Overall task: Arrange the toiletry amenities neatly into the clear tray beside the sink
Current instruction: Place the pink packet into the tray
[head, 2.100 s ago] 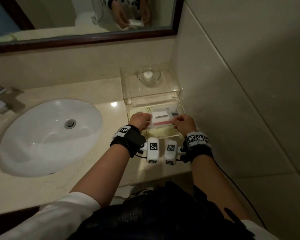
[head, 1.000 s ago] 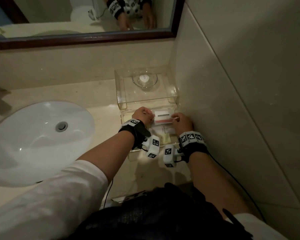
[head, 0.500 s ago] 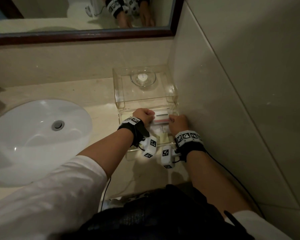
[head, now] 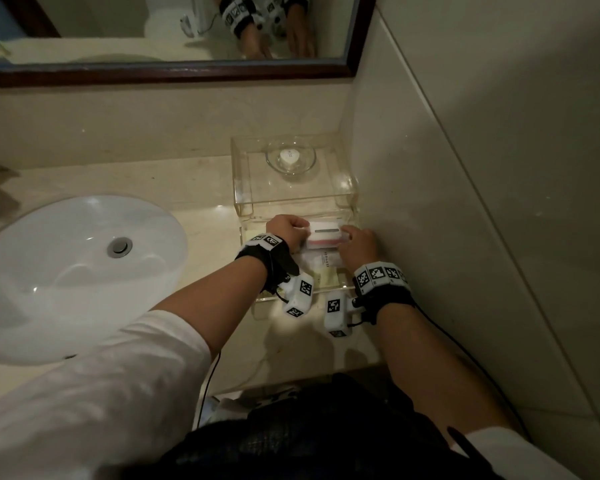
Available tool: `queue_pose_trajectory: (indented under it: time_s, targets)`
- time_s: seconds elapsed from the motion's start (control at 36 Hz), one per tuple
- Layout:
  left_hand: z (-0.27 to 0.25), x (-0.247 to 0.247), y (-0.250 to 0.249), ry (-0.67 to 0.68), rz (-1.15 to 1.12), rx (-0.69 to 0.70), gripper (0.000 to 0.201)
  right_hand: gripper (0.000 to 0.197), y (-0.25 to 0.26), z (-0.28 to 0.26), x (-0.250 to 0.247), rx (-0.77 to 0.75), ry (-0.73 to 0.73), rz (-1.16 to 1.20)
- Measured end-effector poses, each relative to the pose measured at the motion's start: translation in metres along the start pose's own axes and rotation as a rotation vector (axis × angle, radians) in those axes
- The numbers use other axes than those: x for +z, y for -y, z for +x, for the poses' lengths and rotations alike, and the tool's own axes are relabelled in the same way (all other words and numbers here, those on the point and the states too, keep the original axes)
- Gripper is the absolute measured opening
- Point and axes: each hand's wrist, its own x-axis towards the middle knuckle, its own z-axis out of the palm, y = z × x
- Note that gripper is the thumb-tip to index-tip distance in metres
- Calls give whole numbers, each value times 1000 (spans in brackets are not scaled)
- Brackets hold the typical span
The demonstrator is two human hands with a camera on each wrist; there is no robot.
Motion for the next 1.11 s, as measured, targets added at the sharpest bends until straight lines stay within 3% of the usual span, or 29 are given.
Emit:
queue_pose_trajectory:
  time_s: [0.14, 0.42, 0.61, 0.69, 1.11]
  targets:
    - [-4, -4, 2, -12, 61, 27, 26, 40, 1, 1, -4, 3, -4, 55]
    - [-12, -15, 7, -54, 30, 74, 20, 30, 8, -2, -2, -70, -97, 99]
    - [-30, -41, 13, -111, -156, 93, 10, 23, 36, -14, 11, -175, -105, 178]
    - [-37, -57, 19, -124, -257, 83, 18, 22, 53, -20, 23, -218, -95, 216]
    - [-107, -192, 112, -344, -432, 9, 18, 20, 157, -82, 122, -446, 177, 177]
